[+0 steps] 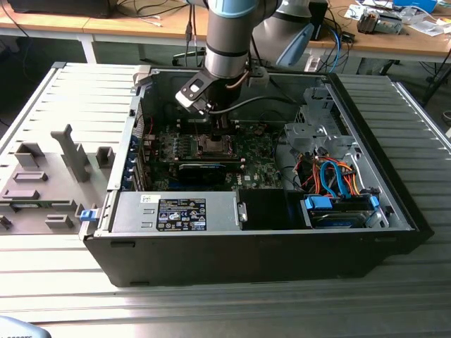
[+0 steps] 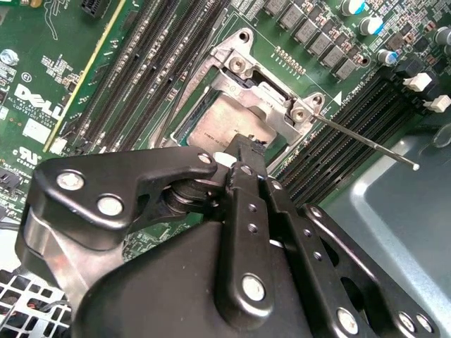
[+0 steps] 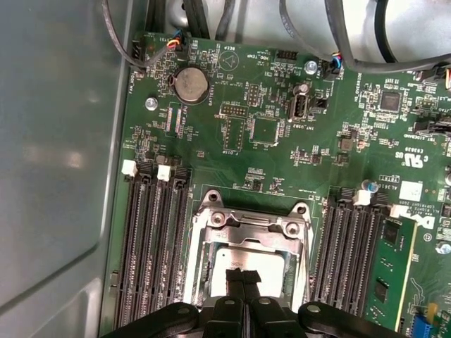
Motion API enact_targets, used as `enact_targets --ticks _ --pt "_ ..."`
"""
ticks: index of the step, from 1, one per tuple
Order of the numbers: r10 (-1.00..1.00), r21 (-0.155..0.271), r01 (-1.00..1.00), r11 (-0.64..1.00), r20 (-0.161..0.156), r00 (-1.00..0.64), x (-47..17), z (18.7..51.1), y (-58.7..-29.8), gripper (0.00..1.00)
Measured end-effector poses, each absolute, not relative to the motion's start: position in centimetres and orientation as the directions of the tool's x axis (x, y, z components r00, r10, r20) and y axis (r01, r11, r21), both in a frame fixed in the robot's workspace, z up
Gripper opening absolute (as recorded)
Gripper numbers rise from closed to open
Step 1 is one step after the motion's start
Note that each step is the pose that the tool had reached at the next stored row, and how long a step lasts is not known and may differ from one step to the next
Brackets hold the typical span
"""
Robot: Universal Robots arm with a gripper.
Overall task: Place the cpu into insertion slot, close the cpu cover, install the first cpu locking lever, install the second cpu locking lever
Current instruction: 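Close the cpu cover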
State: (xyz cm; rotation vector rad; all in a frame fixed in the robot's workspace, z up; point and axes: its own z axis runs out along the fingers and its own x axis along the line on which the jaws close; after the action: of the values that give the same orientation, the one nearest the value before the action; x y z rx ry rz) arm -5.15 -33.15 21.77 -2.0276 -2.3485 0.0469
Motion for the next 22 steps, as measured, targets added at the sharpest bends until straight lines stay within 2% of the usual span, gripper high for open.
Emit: enact_targets --ticks 22 --pt "0.989 -0.047 0.988 0.146 0.009 -0.146 -6.4 21.2 -33.1 0.11"
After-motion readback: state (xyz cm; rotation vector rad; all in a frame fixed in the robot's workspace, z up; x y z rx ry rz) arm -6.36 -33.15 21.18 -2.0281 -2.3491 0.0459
